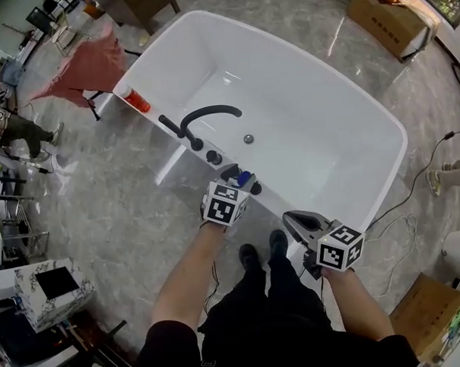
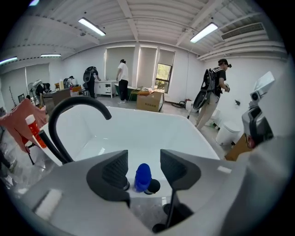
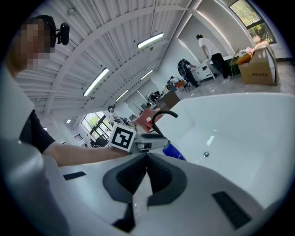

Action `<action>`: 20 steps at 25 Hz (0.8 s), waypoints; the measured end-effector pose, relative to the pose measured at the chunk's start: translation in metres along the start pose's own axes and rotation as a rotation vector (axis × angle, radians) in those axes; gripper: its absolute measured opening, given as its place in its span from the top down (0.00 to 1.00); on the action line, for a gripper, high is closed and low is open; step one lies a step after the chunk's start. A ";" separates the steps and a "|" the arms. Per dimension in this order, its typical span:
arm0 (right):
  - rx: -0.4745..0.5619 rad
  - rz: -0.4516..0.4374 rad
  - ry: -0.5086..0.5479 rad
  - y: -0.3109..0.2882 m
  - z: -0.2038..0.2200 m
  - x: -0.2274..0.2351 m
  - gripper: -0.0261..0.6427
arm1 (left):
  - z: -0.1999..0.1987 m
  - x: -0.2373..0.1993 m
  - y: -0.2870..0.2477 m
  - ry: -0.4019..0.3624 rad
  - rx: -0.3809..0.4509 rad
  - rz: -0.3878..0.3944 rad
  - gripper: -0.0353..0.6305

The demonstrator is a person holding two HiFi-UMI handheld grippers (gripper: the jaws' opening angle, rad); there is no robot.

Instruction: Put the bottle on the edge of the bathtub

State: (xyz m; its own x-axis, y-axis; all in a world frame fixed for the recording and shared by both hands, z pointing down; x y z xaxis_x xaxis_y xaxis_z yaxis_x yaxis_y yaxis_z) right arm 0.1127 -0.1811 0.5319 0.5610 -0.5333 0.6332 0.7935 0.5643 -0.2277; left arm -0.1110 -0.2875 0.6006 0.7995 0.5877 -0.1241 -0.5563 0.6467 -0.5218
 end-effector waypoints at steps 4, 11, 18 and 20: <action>0.026 -0.010 0.048 -0.007 -0.022 -0.008 0.94 | -0.016 0.001 0.031 0.034 0.078 -0.051 0.63; 0.050 -0.018 0.096 -0.006 -0.042 -0.028 0.94 | -0.036 0.004 0.088 0.105 0.176 -0.107 0.63; 0.072 -0.014 0.125 0.000 -0.052 -0.041 0.94 | -0.050 0.003 0.136 0.102 0.226 -0.157 0.63; 0.081 -0.018 0.137 0.001 -0.056 -0.047 0.94 | -0.050 0.004 0.151 0.106 0.234 -0.172 0.63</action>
State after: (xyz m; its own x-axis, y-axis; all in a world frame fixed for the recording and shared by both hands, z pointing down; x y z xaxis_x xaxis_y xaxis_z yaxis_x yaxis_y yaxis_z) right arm 0.0997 -0.1905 0.4606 0.5783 -0.6215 0.5286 0.7851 0.6001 -0.1534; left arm -0.1809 -0.2114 0.4793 0.8989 0.4136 -0.1447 -0.4378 0.8340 -0.3359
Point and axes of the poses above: the fingertips, and each gripper's own axes: y backward along the fingers, x to its right, z out of its underside, the point moved 10 cm from there along y, backward along the fingers, and after that the axes turned 12 degrees about x, right-handed, at the moved point
